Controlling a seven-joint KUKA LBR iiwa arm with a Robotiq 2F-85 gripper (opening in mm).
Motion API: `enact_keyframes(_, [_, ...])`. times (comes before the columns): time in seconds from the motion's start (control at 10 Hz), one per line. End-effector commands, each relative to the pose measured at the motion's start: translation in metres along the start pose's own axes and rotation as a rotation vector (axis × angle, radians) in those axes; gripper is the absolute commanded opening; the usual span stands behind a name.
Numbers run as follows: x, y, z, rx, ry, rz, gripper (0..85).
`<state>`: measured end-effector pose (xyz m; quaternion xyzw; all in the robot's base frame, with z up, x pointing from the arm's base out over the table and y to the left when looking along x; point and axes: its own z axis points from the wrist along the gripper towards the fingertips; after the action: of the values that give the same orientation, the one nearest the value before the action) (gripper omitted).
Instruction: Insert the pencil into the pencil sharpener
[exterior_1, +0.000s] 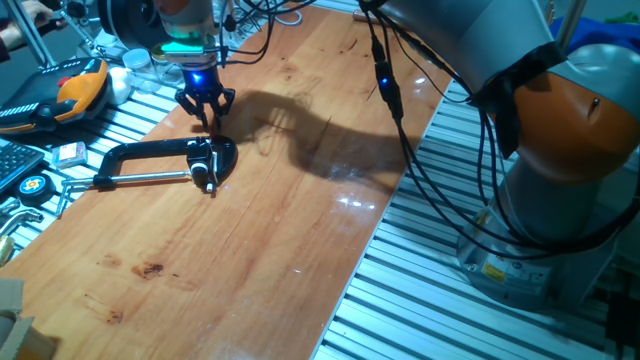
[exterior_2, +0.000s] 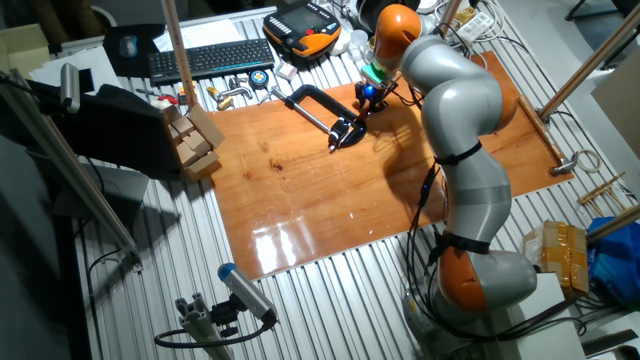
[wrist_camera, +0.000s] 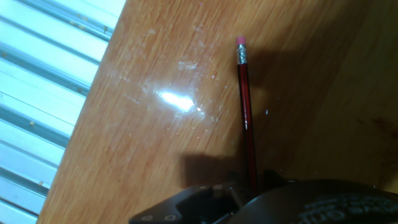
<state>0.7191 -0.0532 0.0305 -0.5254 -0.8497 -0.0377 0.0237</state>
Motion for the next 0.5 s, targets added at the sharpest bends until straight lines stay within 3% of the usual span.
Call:
enact_keyframes(0.0, [0.0001, -0.0002, 0.0003, -0.003, 0.0, -0.005, 0.0])
enact_keyframes(0.4, [0.0005, -0.0005, -0.0041, 0.001, -0.02, -0.008, 0.0])
